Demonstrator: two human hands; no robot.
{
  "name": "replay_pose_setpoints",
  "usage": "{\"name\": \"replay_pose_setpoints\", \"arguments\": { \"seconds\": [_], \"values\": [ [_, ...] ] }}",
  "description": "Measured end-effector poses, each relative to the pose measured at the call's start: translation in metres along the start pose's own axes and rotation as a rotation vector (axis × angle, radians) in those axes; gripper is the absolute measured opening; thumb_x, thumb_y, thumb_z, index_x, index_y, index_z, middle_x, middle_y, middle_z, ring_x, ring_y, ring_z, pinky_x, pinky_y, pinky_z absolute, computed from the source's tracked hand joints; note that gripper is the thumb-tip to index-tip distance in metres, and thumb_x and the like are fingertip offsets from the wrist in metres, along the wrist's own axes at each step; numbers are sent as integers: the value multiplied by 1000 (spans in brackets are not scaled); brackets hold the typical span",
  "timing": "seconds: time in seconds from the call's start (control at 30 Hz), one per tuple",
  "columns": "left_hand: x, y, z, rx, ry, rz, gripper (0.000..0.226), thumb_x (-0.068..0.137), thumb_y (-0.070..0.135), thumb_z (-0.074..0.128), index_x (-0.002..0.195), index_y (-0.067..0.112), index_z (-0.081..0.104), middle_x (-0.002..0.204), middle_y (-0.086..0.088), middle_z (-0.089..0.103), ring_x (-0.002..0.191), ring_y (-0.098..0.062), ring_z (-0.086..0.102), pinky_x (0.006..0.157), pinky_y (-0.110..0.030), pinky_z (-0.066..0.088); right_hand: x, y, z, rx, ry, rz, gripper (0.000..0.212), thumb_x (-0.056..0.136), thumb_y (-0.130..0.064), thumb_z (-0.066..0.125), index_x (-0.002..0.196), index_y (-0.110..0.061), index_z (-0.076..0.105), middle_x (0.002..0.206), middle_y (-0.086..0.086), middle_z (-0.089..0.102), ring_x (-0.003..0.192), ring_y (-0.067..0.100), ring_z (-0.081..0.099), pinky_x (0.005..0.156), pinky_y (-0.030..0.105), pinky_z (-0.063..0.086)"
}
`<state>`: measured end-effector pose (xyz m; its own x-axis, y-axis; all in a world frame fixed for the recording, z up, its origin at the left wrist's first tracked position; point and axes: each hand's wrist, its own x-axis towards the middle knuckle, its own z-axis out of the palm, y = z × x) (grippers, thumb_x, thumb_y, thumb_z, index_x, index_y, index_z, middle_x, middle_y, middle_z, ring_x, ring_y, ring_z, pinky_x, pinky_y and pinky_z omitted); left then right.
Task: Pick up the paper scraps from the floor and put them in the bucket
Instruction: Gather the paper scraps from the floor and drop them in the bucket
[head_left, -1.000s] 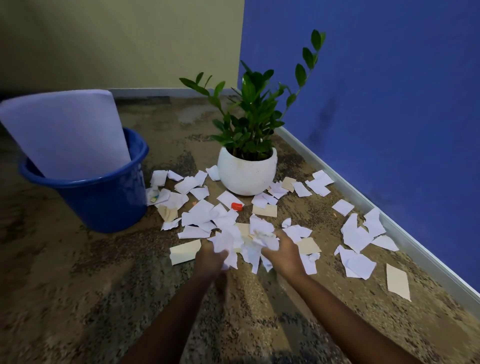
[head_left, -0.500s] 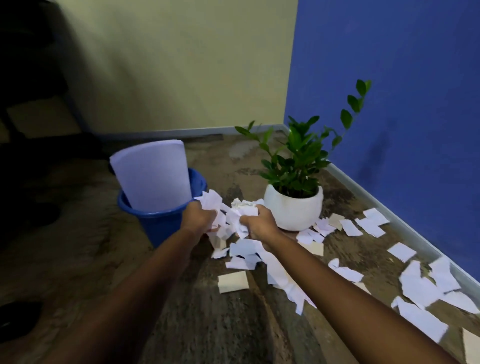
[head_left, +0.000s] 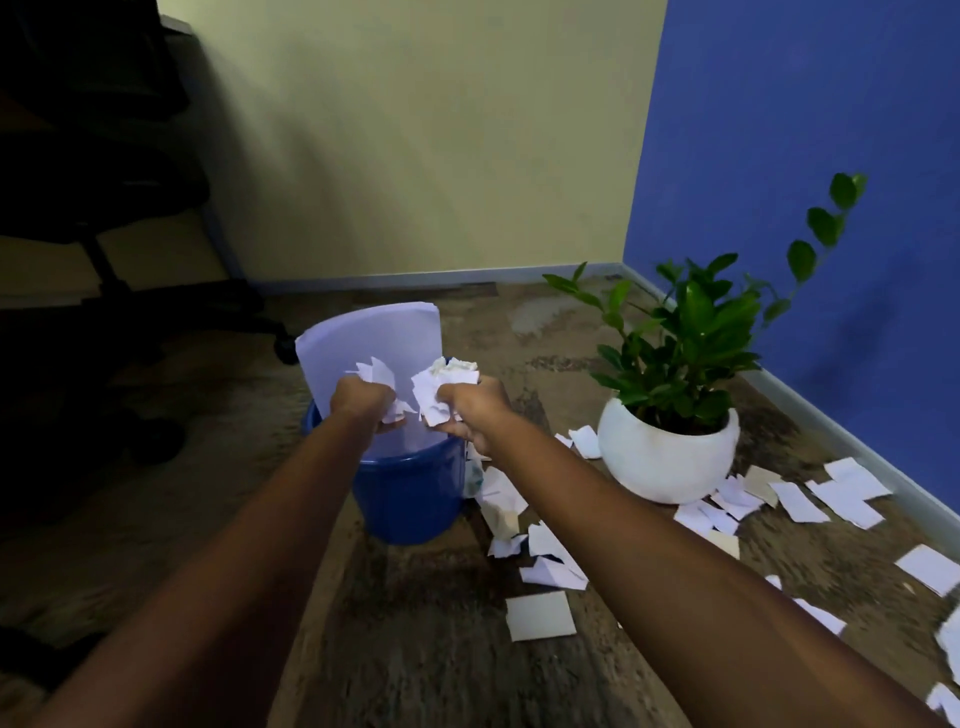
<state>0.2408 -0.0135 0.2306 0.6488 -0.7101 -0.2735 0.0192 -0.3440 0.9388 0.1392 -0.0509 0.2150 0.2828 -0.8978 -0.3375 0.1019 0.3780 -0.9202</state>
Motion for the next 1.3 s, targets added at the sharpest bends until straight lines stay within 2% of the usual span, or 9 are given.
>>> {"name": "replay_pose_setpoints", "arguments": {
  "seconds": [0.13,0.33,0.43,0.5,0.7,0.83,1.03,1.1,1.3],
  "values": [
    [23,-17,5,-22,4,-5,51,94,24,55,136,-2,42,137,-21,50,123,-39,50,103,-46,46,15,-11,13,50,6,26,38,89,0,54,127,0,49,130,21,55,114,37,59,85,44,56],
    [33,-14,41,-7,189,-101,53,99,38,34,139,4,36,140,-21,43,127,-35,45,110,-46,35,37,-11,15,-61,-10,14,29,89,-13,55,117,-4,55,112,11,53,111,28,56,78,30,56],
    [16,-10,75,-2,287,163,41,100,21,35,137,5,41,141,-19,42,129,-31,43,107,-40,36,43,-6,-1,-184,79,-69,9,85,-6,57,83,-7,65,86,11,63,75,24,62,56,24,58],
    [1,-13,97,-49,255,395,37,97,7,38,133,0,44,139,-20,44,126,-32,45,99,-29,39,45,-3,-24,-228,151,-115,14,83,-7,59,90,-7,71,96,14,70,83,25,64,76,38,57],
    [-28,-52,149,295,-115,783,40,91,-3,42,129,9,48,140,-9,45,122,-23,52,101,-33,47,35,18,-111,-456,333,-71,33,91,-9,44,59,-15,52,78,14,60,73,24,59,71,38,53],
    [-28,-90,163,689,-287,777,46,92,3,46,136,13,42,140,-10,43,124,-24,50,97,-33,46,12,59,-147,-472,247,175,31,97,-13,40,70,-6,55,69,8,53,58,19,52,50,23,43],
    [-21,-150,147,1367,-524,671,55,97,22,46,147,11,26,151,-10,34,139,-25,35,116,-33,31,11,107,-174,-1248,-23,147,37,92,-11,50,128,-4,51,118,16,58,108,29,56,91,33,47],
    [-23,-168,137,1396,-562,610,55,96,24,47,145,11,27,148,-10,36,136,-26,39,111,-33,35,17,116,-174,-1396,-132,171,50,89,-19,58,135,-8,43,141,15,46,129,29,43,108,34,39],
    [-29,-211,119,1353,-699,371,78,84,34,66,147,13,24,153,-9,29,139,-23,35,112,-32,37,33,154,-168,-1691,-195,74,75,82,-39,66,144,-25,26,151,11,23,139,32,22,108,49,32]
  ]
}}
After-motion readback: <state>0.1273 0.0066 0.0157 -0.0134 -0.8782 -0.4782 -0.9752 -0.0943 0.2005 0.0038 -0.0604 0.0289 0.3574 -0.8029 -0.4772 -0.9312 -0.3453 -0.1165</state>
